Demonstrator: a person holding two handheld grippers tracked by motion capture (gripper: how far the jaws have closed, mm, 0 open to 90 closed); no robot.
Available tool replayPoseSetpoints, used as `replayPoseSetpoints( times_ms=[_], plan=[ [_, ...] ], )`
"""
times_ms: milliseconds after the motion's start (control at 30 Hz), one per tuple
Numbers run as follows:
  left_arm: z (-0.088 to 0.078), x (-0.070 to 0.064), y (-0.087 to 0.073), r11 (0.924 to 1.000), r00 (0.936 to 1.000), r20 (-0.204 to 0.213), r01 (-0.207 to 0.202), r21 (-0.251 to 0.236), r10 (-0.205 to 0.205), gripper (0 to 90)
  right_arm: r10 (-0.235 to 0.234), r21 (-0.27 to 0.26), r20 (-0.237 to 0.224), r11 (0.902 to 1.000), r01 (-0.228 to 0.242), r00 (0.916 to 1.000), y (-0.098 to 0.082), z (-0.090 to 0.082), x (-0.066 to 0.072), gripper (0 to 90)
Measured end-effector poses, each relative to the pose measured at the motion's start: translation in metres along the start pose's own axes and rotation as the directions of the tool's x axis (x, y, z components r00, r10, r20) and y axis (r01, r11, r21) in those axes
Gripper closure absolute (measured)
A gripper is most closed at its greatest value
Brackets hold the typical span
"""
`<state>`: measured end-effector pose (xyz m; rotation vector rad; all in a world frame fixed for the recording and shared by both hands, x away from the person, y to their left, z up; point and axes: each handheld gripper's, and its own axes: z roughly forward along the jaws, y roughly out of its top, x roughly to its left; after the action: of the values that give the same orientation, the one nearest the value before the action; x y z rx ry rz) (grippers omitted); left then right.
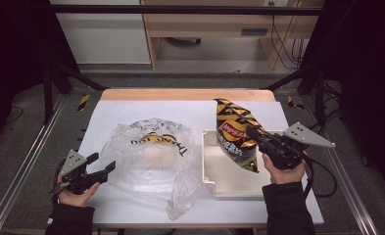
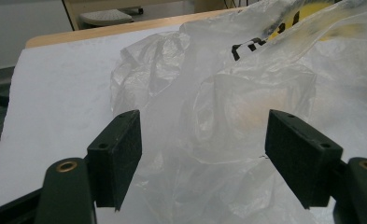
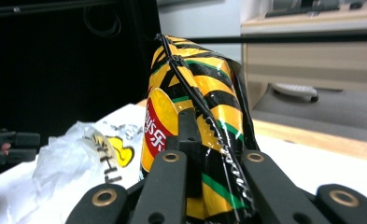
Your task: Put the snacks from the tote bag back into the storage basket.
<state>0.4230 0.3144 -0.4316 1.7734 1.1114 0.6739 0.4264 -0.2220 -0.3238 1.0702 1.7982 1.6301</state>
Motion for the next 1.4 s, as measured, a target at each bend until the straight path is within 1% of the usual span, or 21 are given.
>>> replayPoseSetpoints(
  times_ms=[133,233,433,600,633,733,800,967,1067,1100,1167,1233,1300,1400],
  plan=[
    [0.002,0.001,0.000,1.0000,1.0000,-0.004,-0.005,0.006,0.005,27.1,-0.012,0.046,0.006,0.9989,0.012,0.9999,-0.010,0.011,-0.002,85.2],
    [0.002,0.001,0.000,0.9999,1.0000,-0.005,-0.007,0.009,0.007,27.2,-0.010,0.070,0.009,0.9975,0.009,0.9999,-0.016,0.018,-0.005,85.2],
    [0.003,0.000,0.000,0.9999,0.9999,0.000,-0.010,0.012,0.010,27.4,0.011,0.088,0.002,0.9960,-0.011,0.9999,-0.028,0.030,-0.008,84.8],
    [0.004,0.000,0.000,0.9998,0.9999,-0.001,-0.012,0.013,0.012,27.4,0.011,0.100,-0.002,0.9949,-0.010,0.9999,-0.039,0.043,-0.010,84.1],
    [0.004,0.000,0.000,0.9998,0.9999,-0.002,-0.013,0.013,0.013,27.4,0.005,0.097,-0.005,0.9952,-0.005,1.0000,-0.041,0.045,-0.010,83.9],
    [0.004,-0.001,0.000,0.9998,0.9999,0.001,-0.015,0.013,0.015,27.5,0.014,0.082,-0.010,0.9965,-0.013,0.9998,-0.044,0.049,-0.010,83.3],
    [0.004,-0.002,0.000,0.9998,0.9999,0.002,-0.017,0.014,0.017,27.5,0.006,0.084,-0.009,0.9965,-0.005,0.9999,-0.046,0.051,-0.009,82.5],
    [0.005,-0.003,0.000,0.9995,0.9997,0.003,-0.026,0.020,0.026,27.5,-0.023,0.097,0.019,0.9950,0.021,0.9996,-0.048,0.055,-0.007,79.2],
    [0.005,-0.003,0.000,0.9994,0.9996,0.002,-0.028,0.020,0.028,27.6,-0.038,0.109,0.040,0.9935,0.033,0.9985,-0.049,0.056,-0.007,73.9],
    [0.005,-0.003,0.000,0.9994,0.9996,0.002,-0.029,0.020,0.029,27.6,-0.051,0.114,0.051,0.9925,0.045,0.9974,-0.050,0.056,-0.008,72.2],
    [0.005,-0.003,0.000,0.9994,0.9996,0.003,-0.027,0.021,0.027,27.7,-0.059,0.118,0.060,0.9917,0.052,0.9965,-0.050,0.056,-0.008,69.3],
    [0.005,-0.003,0.000,0.9994,0.9997,0.005,-0.026,0.023,0.026,27.7,-0.061,0.110,0.069,0.9925,0.053,0.9958,-0.051,0.057,-0.009,63.6],
    [0.005,-0.003,0.000,0.9994,0.9997,0.004,-0.026,0.023,0.026,27.7,-0.067,0.112,0.085,0.9921,0.057,0.9942,-0.052,0.057,-0.010,55.8],
    [0.005,-0.003,0.000,0.9994,0.9997,0.004,-0.025,0.023,0.025,27.8,-0.069,0.102,0.103,0.9931,0.059,0.9923,-0.052,0.057,-0.011,48.5]
  ],
)
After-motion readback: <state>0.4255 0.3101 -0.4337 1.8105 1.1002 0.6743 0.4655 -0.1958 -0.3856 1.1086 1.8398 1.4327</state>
